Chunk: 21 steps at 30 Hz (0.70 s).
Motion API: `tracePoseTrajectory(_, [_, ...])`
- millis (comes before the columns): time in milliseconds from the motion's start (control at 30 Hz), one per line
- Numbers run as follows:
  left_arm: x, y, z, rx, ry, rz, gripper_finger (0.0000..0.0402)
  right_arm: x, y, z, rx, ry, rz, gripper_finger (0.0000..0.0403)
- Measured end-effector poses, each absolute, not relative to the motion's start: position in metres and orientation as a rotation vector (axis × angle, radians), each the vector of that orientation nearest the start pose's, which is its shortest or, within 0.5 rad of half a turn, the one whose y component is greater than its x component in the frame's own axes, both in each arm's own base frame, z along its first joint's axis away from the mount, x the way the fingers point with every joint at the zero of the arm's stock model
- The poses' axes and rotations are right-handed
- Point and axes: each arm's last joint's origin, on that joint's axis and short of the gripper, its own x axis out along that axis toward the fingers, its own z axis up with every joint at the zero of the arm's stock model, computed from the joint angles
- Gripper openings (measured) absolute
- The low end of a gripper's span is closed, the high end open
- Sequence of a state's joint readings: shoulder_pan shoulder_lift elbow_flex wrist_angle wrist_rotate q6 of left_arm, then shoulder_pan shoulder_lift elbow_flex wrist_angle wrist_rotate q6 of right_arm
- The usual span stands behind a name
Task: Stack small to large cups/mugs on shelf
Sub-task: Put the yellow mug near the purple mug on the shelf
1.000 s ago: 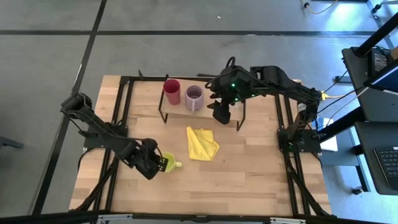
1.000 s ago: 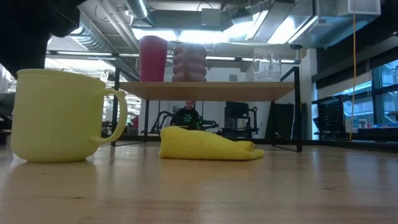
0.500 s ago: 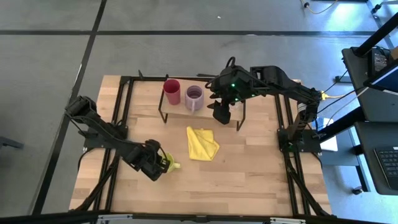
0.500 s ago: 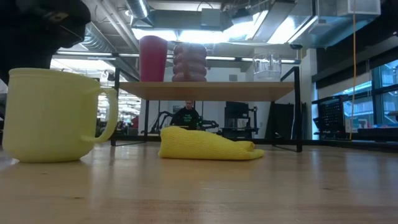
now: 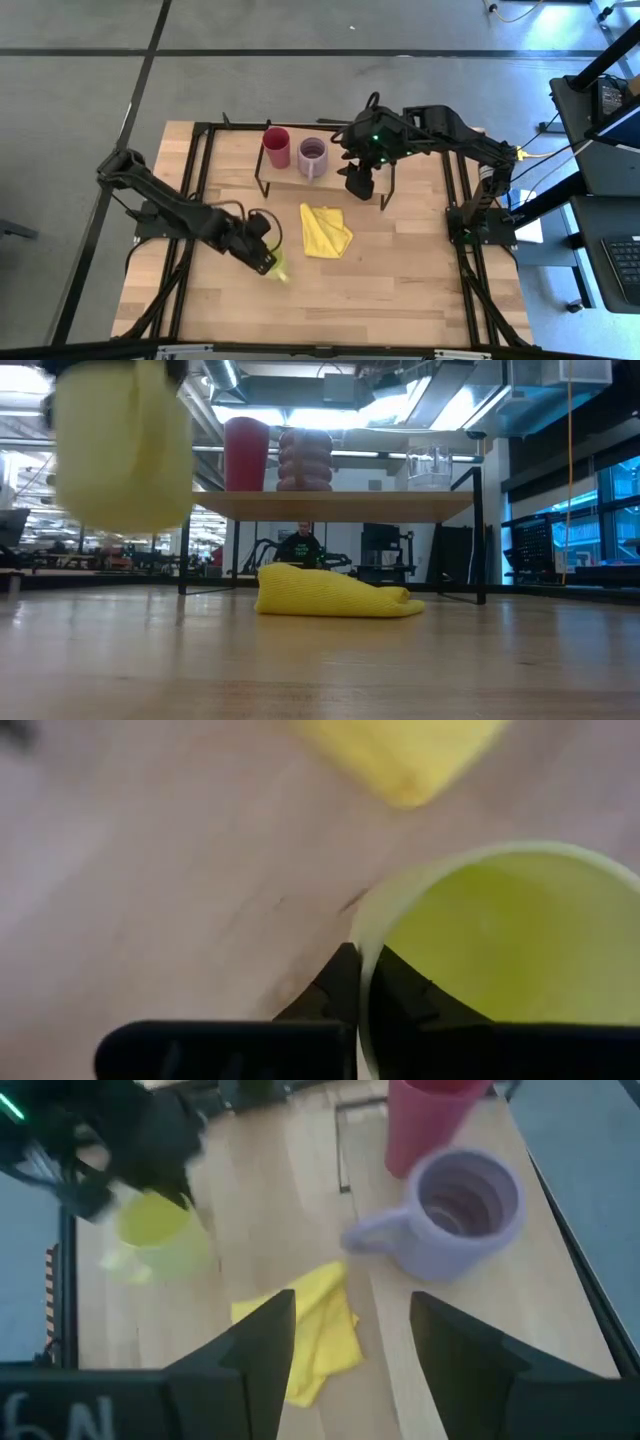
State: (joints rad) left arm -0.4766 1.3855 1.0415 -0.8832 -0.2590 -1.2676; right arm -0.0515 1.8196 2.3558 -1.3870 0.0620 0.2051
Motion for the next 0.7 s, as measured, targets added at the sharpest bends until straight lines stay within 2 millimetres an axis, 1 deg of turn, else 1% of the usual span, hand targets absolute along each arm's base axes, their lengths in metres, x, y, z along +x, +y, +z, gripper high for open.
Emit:
tracePoseTrajectory(100, [0.237, -0.101, 0.28, -0.564, 1.027, 0.4, 0.0003, 0.318, -0.025, 0.465, 0.204, 0.867, -0.233, 0.02])
tracePoseTrajectory(233, [0.245, -0.085, 0.327, -0.335, 1.048, 0.236, 0.0002, 0.304, -0.036, 0.472, 0.224, 0.856, -0.341, 0.02])
tracePoseTrajectory(300, [0.248, -0.07, 0.348, -0.241, 1.053, 0.209, 0.0002, 0.297, -0.042, 0.476, 0.247, 0.837, -0.376, 0.02])
tracePoseTrajectory(433, [0.258, -0.032, 0.386, -0.131, 1.001, 0.199, 0.0002, 0.286, -0.056, 0.482, 0.298, 0.805, -0.436, 0.02])
tracePoseTrajectory(500, [0.269, -0.014, 0.404, -0.093, 0.954, 0.172, 0.0002, 0.283, -0.061, 0.483, 0.311, 0.799, -0.458, 0.02])
tracePoseTrajectory(567, [0.283, -0.001, 0.419, -0.057, 0.905, 0.147, 0.0002, 0.281, -0.065, 0.484, 0.322, 0.8, -0.474, 0.02])
tracePoseTrajectory(633, [0.298, 0.01, 0.43, -0.02, 0.884, 0.123, 0.0002, 0.279, -0.068, 0.484, 0.341, 0.799, -0.491, 0.02])
tracePoseTrajectory(700, [0.315, 0.018, 0.436, 0.008, 0.885, 0.096, 0.0002, 0.278, -0.071, 0.484, 0.348, 0.799, -0.501, 0.02])
